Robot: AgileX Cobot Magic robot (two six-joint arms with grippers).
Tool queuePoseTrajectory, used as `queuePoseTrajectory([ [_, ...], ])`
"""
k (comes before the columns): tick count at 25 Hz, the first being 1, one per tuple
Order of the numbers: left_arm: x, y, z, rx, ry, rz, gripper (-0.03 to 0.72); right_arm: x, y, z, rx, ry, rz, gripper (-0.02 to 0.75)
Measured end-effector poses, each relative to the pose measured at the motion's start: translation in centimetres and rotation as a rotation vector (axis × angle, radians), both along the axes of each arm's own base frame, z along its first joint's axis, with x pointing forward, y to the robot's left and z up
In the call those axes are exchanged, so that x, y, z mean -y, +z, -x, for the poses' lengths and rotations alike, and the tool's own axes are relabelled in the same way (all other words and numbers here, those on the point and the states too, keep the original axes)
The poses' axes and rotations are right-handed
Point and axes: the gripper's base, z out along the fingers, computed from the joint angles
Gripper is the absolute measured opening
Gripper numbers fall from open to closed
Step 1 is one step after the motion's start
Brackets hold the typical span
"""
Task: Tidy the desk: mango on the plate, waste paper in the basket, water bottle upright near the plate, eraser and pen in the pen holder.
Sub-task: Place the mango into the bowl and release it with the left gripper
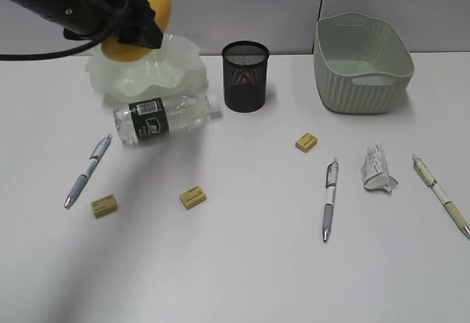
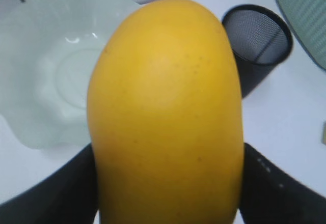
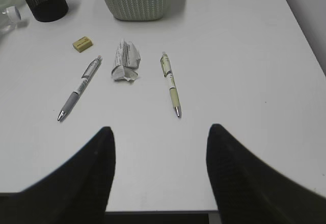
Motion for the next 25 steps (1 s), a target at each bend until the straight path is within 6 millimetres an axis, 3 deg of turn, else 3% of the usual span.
queuePoseTrajectory([
  [4,-2.6,0.3,-1.6,0.073,0.086,0.014,0.565,0.0,0.0,0.0,0.000,0.000,0.000,0.459],
  [9,-4.1,-0.1,-3.0,0.124,0.143,0.024,0.565,0.0,0.0,0.0,0.000,0.000,0.000,0.459],
  [25,-2.1,-8.4,-11.4,0.043,0.148,-0.004,0.565,0.0,0.0,0.0,0.000,0.000,0.000,0.459],
])
